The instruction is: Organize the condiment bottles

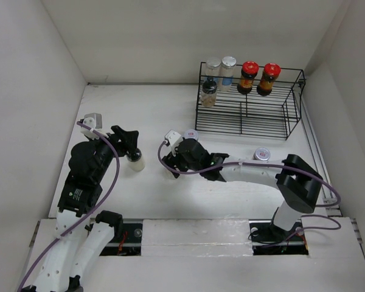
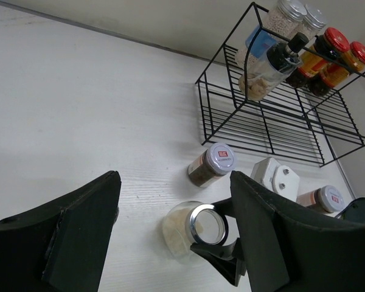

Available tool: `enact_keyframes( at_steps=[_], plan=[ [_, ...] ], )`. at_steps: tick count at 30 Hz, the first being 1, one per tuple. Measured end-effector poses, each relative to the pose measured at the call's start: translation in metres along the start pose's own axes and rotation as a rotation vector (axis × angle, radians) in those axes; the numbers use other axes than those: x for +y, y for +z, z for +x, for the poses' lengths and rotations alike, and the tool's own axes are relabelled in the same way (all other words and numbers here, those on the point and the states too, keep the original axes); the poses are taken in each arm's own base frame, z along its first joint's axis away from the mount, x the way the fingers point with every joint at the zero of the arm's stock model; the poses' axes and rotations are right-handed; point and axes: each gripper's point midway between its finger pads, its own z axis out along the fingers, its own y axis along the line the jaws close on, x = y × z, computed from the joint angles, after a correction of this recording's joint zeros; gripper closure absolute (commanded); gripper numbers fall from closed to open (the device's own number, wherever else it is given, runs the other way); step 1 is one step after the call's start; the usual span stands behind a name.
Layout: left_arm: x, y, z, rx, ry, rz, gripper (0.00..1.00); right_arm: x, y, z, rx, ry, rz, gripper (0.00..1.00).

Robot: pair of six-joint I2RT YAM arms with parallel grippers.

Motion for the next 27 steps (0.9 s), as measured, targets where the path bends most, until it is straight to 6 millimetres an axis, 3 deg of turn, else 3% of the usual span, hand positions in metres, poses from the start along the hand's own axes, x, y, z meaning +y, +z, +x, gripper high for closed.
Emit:
enact_keyframes(
  at_steps=[4, 9, 13, 16, 19, 23, 27],
  plan=[
    [0.000, 0.000, 0.000, 0.000, 0.000, 0.001, 0.31, -0.004, -0.025, -0.012, -0.019, 0.003, 0.002, 0.52],
    [0.000, 0.000, 0.000, 0.000, 0.000, 0.001, 0.31, -0.026, -0.095, -0.083, -0.202, 0.030, 0.019, 0.52],
    [0.000, 0.000, 0.000, 0.000, 0.000, 0.001, 0.31, -0.078, -0.149, -0.148, -0.380, 0.076, 0.115, 0.52],
    [0.000, 0.000, 0.000, 0.000, 0.000, 0.001, 0.31, -0.134, -0.177, -0.173, -0.447, 0.105, 0.237, 0.52],
    [0.000, 0.000, 0.000, 0.001, 0.000, 0.001, 0.31, -0.192, -0.193, -0.178, -0.440, 0.123, 0.366, 0.52],
    [0.000, 0.000, 0.000, 0.000, 0.000, 0.001, 0.31, -0.254, -0.198, -0.178, -0.394, 0.155, 0.489, 0.52],
    [0.000, 0.000, 0.000, 0.000, 0.000, 0.001, 0.31, -0.292, -0.186, -0.162, -0.333, 0.179, 0.528, 0.52]
  ],
)
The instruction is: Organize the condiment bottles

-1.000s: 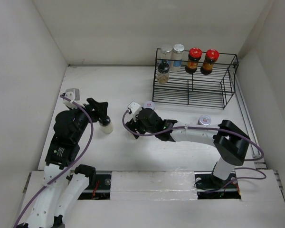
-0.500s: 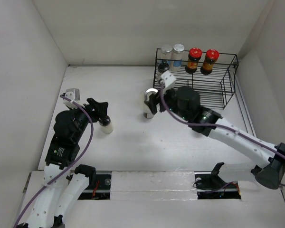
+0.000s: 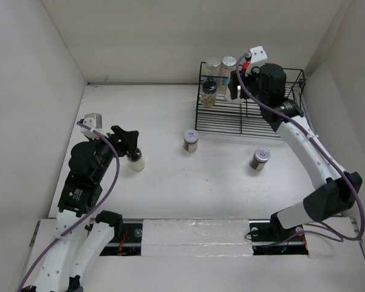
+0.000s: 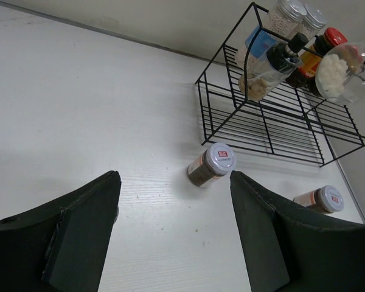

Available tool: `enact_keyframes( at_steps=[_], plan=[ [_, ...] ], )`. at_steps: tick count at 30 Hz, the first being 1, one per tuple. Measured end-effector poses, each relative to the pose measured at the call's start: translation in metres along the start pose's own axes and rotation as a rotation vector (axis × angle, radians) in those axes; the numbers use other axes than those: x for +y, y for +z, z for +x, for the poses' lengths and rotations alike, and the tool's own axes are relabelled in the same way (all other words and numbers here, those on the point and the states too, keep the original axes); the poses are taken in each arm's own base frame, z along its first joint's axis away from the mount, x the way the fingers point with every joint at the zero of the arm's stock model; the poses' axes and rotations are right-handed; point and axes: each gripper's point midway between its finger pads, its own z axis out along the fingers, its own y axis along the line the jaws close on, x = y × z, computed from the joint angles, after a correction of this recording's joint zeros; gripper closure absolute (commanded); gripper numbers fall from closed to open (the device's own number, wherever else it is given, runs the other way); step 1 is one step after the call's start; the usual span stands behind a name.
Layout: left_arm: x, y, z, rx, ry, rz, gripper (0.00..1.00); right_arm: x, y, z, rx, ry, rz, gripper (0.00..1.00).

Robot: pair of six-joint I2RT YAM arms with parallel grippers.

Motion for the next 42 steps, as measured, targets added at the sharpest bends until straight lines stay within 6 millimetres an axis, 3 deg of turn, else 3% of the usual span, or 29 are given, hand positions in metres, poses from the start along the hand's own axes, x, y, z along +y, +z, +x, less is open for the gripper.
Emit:
enact_keyframes(
  at_steps=[8, 17, 23, 26, 27, 28, 31, 36, 37, 40, 41, 42],
  plan=[
    [0.000, 0.000, 0.000, 0.000, 0.000, 0.000, 0.31, -0.023, 0.037, 0.047, 0.133, 0.011, 0.012, 0.52],
    [0.000, 0.000, 0.000, 0.000, 0.000, 0.000, 0.31, -0.022, 0.053, 0.049, 0.113, 0.012, -0.001, 0.52],
    [0.000, 0.000, 0.000, -0.001, 0.000, 0.000, 0.31, -0.023, 0.073, 0.070, 0.136, 0.024, 0.009, 0.52],
    [0.000, 0.000, 0.000, -0.001, 0.000, 0.000, 0.31, -0.022, 0.082, 0.085, 0.165, 0.029, 0.014, 0.44],
    [0.000, 0.000, 0.000, -0.001, 0.000, 0.000, 0.31, -0.021, 0.084, 0.085, 0.157, 0.031, 0.014, 0.37],
    [0.000, 0.000, 0.000, -0.001, 0.000, 0.000, 0.31, -0.021, 0.084, 0.084, 0.153, 0.031, 0.015, 0.19],
    [0.000, 0.000, 0.000, 0.000, 0.000, -0.001, 0.31, -0.020, 0.085, 0.082, 0.143, 0.035, 0.019, 0.03],
    [0.000, 0.000, 0.000, 0.001, 0.000, -0.002, 0.31, -0.020, 0.076, 0.063, 0.094, 0.033, 0.028, 0.01],
    [0.000, 0.000, 0.000, 0.001, 0.000, -0.002, 0.31, -0.020, 0.070, 0.055, 0.076, 0.033, 0.031, 0.05],
    [0.002, 0.000, -0.001, -0.006, 0.000, -0.011, 0.37, -0.010, 0.042, 0.025, -0.006, 0.032, 0.014, 0.63],
    [0.003, 0.000, -0.002, -0.011, -0.001, -0.016, 0.41, -0.001, 0.031, 0.015, -0.038, 0.031, -0.006, 0.88],
    [0.003, -0.002, -0.004, -0.019, -0.001, -0.019, 0.44, 0.010, 0.019, 0.004, -0.081, 0.035, -0.035, 0.92]
  ],
)
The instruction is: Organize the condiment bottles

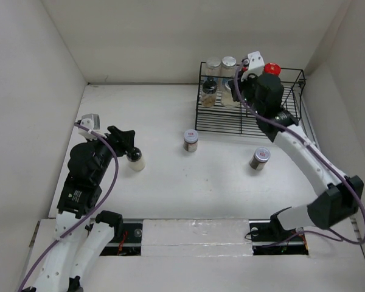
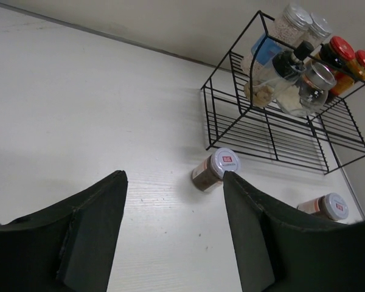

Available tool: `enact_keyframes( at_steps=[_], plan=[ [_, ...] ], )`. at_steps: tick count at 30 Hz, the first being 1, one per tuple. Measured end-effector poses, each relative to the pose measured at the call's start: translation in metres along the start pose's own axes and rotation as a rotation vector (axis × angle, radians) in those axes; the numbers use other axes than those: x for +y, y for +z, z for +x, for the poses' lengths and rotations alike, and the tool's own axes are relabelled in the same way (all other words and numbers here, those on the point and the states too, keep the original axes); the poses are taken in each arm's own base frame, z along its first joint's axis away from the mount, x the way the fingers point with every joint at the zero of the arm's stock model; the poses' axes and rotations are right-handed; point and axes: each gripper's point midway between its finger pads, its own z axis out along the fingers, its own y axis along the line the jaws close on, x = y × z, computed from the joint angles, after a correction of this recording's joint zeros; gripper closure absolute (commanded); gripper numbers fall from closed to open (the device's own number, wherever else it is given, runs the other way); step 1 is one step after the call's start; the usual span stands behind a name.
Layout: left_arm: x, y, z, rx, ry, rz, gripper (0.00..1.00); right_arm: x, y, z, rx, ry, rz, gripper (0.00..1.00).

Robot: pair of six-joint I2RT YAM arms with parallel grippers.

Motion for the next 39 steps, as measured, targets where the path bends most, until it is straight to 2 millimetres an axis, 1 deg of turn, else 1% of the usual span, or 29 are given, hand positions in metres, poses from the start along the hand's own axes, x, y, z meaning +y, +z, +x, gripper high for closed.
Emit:
enact_keyframes(
  at_steps=[1, 2, 3, 4, 5, 6, 7, 8, 9, 10, 11, 13, 14, 15, 17, 19, 21, 25, 27, 29, 30, 31, 33, 34, 35, 37, 38, 39],
  plan=[
    [0.001, -0.002, -0.003, -0.014, -0.001, -0.007, 0.53, 0.017, -0.012, -0.008, -0.039, 0.011, -0.044, 0.94],
    [0.002, -0.004, -0.006, -0.029, -0.006, -0.013, 0.59, 0.040, -0.023, -0.012, -0.069, 0.015, -0.102, 0.94],
    [0.003, -0.007, -0.009, -0.046, -0.007, -0.018, 0.64, 0.065, -0.033, -0.015, -0.099, 0.016, -0.171, 0.91],
    [0.003, -0.010, -0.013, -0.065, -0.011, -0.024, 0.69, 0.092, -0.040, -0.013, -0.115, 0.016, -0.243, 0.85],
    [0.004, -0.013, -0.017, -0.083, -0.015, -0.028, 0.75, 0.121, -0.046, -0.007, -0.122, 0.018, -0.320, 0.76],
    [0.004, -0.017, -0.021, -0.104, -0.019, -0.031, 0.75, 0.152, -0.051, 0.003, -0.112, 0.018, -0.399, 0.65],
    [0.004, -0.021, -0.025, -0.125, -0.021, -0.032, 0.75, 0.181, -0.053, 0.018, -0.087, 0.012, -0.471, 0.43],
    [0.006, -0.025, -0.028, -0.145, -0.025, -0.039, 0.75, 0.208, -0.053, 0.034, -0.055, 0.004, -0.530, 0.34],
    [0.006, -0.027, -0.031, -0.156, -0.028, -0.043, 0.70, 0.233, -0.053, 0.051, -0.026, -0.012, -0.586, 0.27],
    [0.008, -0.028, -0.032, -0.166, -0.029, -0.051, 0.66, 0.258, -0.054, 0.073, 0.015, -0.030, -0.639, 0.18],
    [0.009, -0.028, -0.033, -0.170, -0.032, -0.059, 0.61, 0.279, -0.055, 0.097, 0.064, -0.050, -0.681, 0.16],
    [0.012, -0.028, -0.034, -0.176, -0.038, -0.076, 0.52, 0.316, -0.057, 0.139, 0.142, -0.094, -0.753, 0.16],
    [0.013, -0.028, -0.035, -0.180, -0.042, -0.084, 0.52, 0.331, -0.057, 0.157, 0.178, -0.112, -0.778, 0.15],
    [0.014, -0.029, -0.035, -0.185, -0.046, -0.089, 0.50, 0.344, -0.058, 0.172, 0.203, -0.128, -0.804, 0.15],
    [0.016, -0.030, -0.037, -0.195, -0.050, -0.097, 0.49, 0.363, -0.055, 0.191, 0.232, -0.145, -0.838, 0.15],
    [0.016, -0.031, -0.038, -0.202, -0.052, -0.099, 0.48, 0.375, -0.048, 0.197, 0.237, -0.149, -0.853, 0.16],
    [0.016, -0.032, -0.039, -0.206, -0.054, -0.098, 0.48, 0.384, -0.037, 0.195, 0.221, -0.145, -0.855, 0.18],
    [0.015, -0.031, -0.038, -0.199, -0.052, -0.095, 0.48, 0.398, -0.016, 0.180, 0.161, -0.124, -0.848, 0.22],
    [0.014, -0.031, -0.037, -0.195, -0.052, -0.091, 0.48, 0.404, -0.008, 0.176, 0.139, -0.117, -0.846, 0.25],
    [0.014, -0.030, -0.037, -0.194, -0.051, -0.087, 0.48, 0.411, 0.000, 0.176, 0.127, -0.112, -0.847, 0.31],
    [0.014, -0.030, -0.037, -0.193, -0.051, -0.087, 0.48, 0.415, 0.005, 0.177, 0.121, -0.108, -0.847, 0.36],
    [0.014, -0.030, -0.037, -0.193, -0.051, -0.087, 0.48, 0.418, 0.008, 0.180, 0.121, -0.105, -0.848, 0.49],
    [0.013, -0.030, -0.037, -0.192, -0.051, -0.085, 0.48, 0.422, 0.013, 0.188, 0.132, -0.098, -0.848, 0.56],
    [0.013, -0.030, -0.037, -0.191, -0.051, -0.084, 0.48, 0.424, 0.015, 0.193, 0.142, -0.095, -0.847, 0.62],
    [0.013, -0.030, -0.037, -0.191, -0.051, -0.084, 0.48, 0.426, 0.016, 0.196, 0.142, -0.091, -0.848, 0.76],
    [0.013, -0.030, -0.036, -0.191, -0.051, -0.083, 0.48, 0.428, 0.017, 0.194, 0.132, -0.081, -0.847, 0.82],
    [0.013, -0.030, -0.036, -0.191, -0.051, -0.083, 0.48, 0.428, 0.017, 0.193, 0.132, -0.077, -0.849, 0.88],
    [0.013, -0.030, -0.036, -0.191, -0.051, -0.083, 0.48, 0.428, 0.016, 0.193, 0.130, -0.073, -0.848, 0.89]
  ],
)
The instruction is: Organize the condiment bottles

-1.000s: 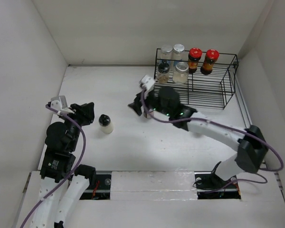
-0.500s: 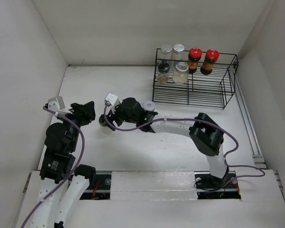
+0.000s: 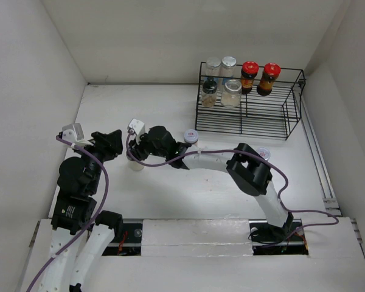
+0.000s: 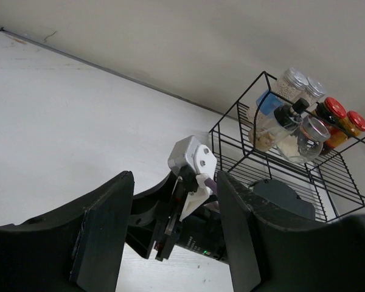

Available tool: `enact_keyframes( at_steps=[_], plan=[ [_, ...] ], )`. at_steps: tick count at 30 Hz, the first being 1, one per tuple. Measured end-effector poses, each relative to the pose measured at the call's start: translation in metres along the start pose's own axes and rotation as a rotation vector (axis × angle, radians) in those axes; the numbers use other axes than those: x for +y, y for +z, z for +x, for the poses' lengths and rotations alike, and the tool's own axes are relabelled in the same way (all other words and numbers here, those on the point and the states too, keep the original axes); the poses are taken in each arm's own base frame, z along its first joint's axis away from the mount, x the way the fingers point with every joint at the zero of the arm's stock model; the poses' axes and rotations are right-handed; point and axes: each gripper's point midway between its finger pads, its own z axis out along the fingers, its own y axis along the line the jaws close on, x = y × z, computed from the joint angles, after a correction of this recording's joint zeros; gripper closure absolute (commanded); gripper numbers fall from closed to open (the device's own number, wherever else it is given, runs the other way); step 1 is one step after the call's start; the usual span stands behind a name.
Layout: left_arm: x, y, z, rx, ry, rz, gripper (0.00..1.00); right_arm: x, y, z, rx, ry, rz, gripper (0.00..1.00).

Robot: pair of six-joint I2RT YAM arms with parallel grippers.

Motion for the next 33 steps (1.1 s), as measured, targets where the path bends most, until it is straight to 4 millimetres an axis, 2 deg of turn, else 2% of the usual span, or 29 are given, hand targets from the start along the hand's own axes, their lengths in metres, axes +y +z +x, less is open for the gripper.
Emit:
enact_keyframes(
  at_steps=[3, 6, 8, 10, 13, 14, 16, 18, 20, 21, 23, 26, 29, 33],
  plan=[
    [-0.001, 0.000, 0.000, 0.002, 0.000, 0.004, 0.48, 0.001, -0.011, 0.000, -0.009, 0.005, 0.007, 0.91],
    [-0.001, 0.000, 0.001, 0.004, 0.000, 0.006, 0.48, 0.000, -0.038, 0.002, 0.022, 0.014, 0.038, 0.92],
    [-0.002, 0.000, 0.001, 0.006, 0.000, 0.010, 0.48, -0.001, -0.064, -0.011, 0.029, 0.008, 0.065, 0.93],
    [-0.003, 0.000, 0.002, 0.010, 0.001, 0.015, 0.48, -0.005, -0.095, -0.041, -0.005, -0.004, 0.099, 0.94],
    [-0.003, 0.001, 0.004, 0.019, 0.002, 0.019, 0.48, -0.023, -0.155, -0.111, -0.138, -0.015, 0.167, 0.96],
    [-0.004, 0.002, 0.005, 0.022, 0.003, 0.020, 0.48, -0.034, -0.180, -0.137, -0.198, -0.018, 0.203, 0.96],
    [-0.004, 0.003, 0.006, 0.030, 0.004, 0.022, 0.48, -0.068, -0.237, -0.182, -0.313, -0.024, 0.324, 0.96],
    [-0.004, 0.003, 0.008, 0.035, 0.004, 0.023, 0.48, -0.108, -0.298, -0.213, -0.407, -0.031, 0.476, 0.96],
    [-0.005, 0.003, 0.008, 0.039, 0.004, 0.029, 0.48, -0.150, -0.357, -0.226, -0.456, -0.030, 0.661, 0.96],
    [-0.006, 0.003, 0.009, 0.041, 0.005, 0.032, 0.48, -0.169, -0.382, -0.226, -0.460, -0.028, 0.751, 0.96],
    [-0.007, 0.004, 0.010, 0.047, 0.005, 0.037, 0.48, -0.201, -0.419, -0.214, -0.429, -0.012, 0.907, 0.96],
    [-0.007, 0.005, 0.012, 0.055, 0.006, 0.039, 0.48, -0.237, -0.450, -0.183, -0.329, 0.032, 1.061, 0.97],
    [-0.007, 0.005, 0.013, 0.058, 0.006, 0.039, 0.48, -0.272, -0.461, -0.150, -0.212, 0.080, 1.144, 0.97],
    [-0.007, 0.005, 0.013, 0.058, 0.006, 0.039, 0.48, -0.321, -0.462, -0.108, -0.090, 0.140, 1.211, 0.98]
  ],
)
